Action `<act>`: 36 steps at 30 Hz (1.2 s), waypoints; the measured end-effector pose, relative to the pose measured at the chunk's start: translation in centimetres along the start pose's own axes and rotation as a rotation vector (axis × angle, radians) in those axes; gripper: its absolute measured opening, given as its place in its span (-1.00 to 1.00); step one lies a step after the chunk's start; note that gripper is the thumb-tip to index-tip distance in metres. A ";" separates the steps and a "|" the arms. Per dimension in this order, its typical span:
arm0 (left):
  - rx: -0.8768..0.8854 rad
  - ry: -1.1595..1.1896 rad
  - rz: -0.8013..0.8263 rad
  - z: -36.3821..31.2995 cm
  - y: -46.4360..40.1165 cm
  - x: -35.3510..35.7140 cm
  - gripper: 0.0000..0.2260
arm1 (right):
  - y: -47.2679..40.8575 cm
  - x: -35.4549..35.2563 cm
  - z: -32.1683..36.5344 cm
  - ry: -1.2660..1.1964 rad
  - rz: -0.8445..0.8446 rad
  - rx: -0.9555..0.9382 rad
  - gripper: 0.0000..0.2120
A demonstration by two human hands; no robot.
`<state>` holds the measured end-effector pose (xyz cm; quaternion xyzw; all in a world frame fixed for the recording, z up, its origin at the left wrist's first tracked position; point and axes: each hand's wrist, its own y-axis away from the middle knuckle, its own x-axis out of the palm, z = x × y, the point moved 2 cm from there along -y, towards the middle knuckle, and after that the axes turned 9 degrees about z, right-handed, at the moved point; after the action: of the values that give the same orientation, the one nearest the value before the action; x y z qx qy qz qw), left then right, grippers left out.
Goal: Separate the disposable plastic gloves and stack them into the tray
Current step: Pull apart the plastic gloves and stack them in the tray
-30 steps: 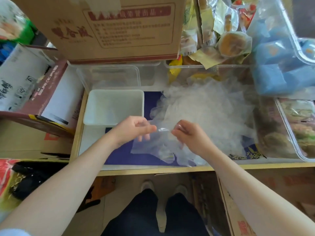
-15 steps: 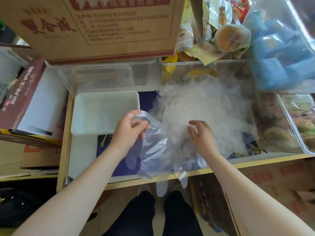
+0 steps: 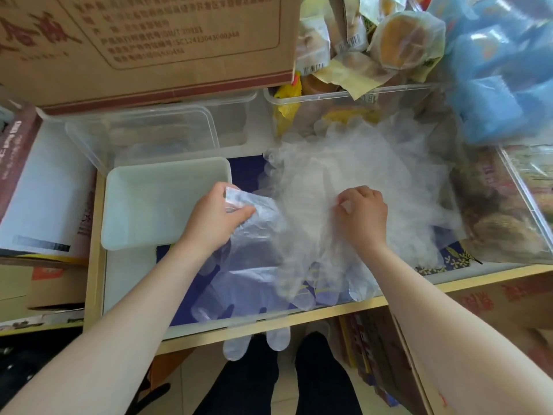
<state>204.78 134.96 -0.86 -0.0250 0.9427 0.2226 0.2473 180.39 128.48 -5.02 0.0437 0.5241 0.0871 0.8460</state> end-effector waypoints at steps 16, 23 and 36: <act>0.086 0.401 -0.004 -2.9 1.5 -0.9 -0.72 | 2.4 -8.3 3.4 -1.238 0.448 -0.150 -0.86; -0.003 1.030 0.166 -6.4 3.3 0.5 -0.67 | 5.1 -9.0 6.0 -1.402 0.452 -0.030 -0.88; 0.086 0.784 0.210 -7.2 3.6 0.1 -0.83 | 5.6 -8.0 6.0 -1.414 0.414 0.051 -0.69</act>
<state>200.80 135.13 6.16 -0.0013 0.9714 0.1806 -0.1541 181.68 132.49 5.56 0.2072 -0.1634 0.1839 0.9469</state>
